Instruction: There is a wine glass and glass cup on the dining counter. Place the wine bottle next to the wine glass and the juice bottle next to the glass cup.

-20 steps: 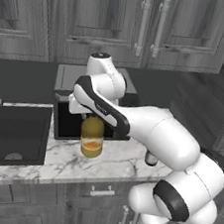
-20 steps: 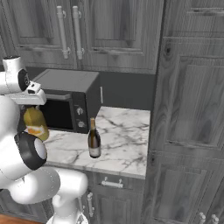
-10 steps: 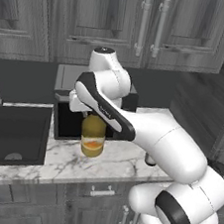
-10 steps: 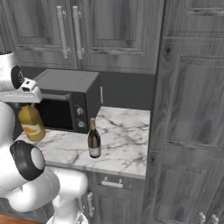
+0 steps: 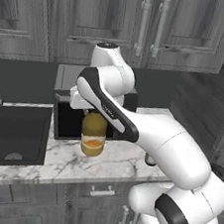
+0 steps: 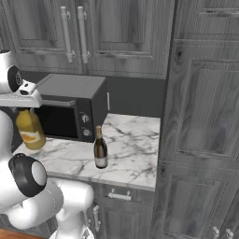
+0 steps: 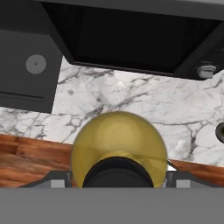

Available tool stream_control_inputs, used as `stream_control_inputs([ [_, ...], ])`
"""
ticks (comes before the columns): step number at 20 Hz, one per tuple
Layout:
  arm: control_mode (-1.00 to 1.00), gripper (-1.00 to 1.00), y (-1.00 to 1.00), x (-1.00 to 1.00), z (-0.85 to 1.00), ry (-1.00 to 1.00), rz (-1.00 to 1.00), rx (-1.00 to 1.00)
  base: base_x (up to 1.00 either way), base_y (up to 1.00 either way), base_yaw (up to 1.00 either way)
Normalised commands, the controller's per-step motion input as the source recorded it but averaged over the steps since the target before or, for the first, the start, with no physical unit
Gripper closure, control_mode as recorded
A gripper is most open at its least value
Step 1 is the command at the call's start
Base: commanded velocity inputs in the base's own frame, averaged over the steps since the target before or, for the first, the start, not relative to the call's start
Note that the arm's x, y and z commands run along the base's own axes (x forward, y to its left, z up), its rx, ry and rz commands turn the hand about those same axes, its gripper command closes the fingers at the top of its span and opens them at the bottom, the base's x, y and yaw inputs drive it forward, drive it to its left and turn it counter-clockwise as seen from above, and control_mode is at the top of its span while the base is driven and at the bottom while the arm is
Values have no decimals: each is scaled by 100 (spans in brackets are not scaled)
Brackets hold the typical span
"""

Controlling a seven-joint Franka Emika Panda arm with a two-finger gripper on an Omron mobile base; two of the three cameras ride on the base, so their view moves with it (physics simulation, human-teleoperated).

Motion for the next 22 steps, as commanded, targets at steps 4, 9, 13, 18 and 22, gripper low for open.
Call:
stream_control_inputs([
  [4, 100, 100, 0, 0, 0, 0, 0, 0, 0, 0, 0],
  [9, 100, 100, 0, 0, 0, 0, 0, 0, -49, 9, 5],
  [13, 100, 100, 0, 0, 0, 0, 0, 0, -62, 13, 36],
  [18, 100, 100, 0, 0, 0, 0, 0, 0, -56, 9, 48],
  [22, 100, 100, 0, 0, 0, 0, 0, 0, -51, 10, 56],
])
